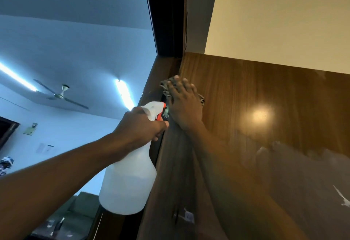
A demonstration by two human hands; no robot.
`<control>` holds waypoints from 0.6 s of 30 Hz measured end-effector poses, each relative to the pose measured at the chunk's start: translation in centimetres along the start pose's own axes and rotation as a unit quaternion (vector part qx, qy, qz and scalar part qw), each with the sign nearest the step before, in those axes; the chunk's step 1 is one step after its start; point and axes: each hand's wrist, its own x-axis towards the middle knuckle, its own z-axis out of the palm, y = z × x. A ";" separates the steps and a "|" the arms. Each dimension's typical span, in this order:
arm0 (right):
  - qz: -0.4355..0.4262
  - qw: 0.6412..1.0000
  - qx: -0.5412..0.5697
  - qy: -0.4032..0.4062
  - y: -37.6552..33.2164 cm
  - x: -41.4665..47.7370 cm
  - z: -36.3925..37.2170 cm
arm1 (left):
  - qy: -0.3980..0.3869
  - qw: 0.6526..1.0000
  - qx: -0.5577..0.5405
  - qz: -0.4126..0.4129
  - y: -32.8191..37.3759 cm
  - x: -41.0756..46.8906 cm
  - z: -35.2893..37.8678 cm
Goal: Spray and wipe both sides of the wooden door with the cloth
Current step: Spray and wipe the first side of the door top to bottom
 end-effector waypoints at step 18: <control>0.053 0.998 0.011 -0.007 0.9 -8.6 -0.8 | -0.047 0.998 -0.023 -0.024 1.4 -3.7 0.6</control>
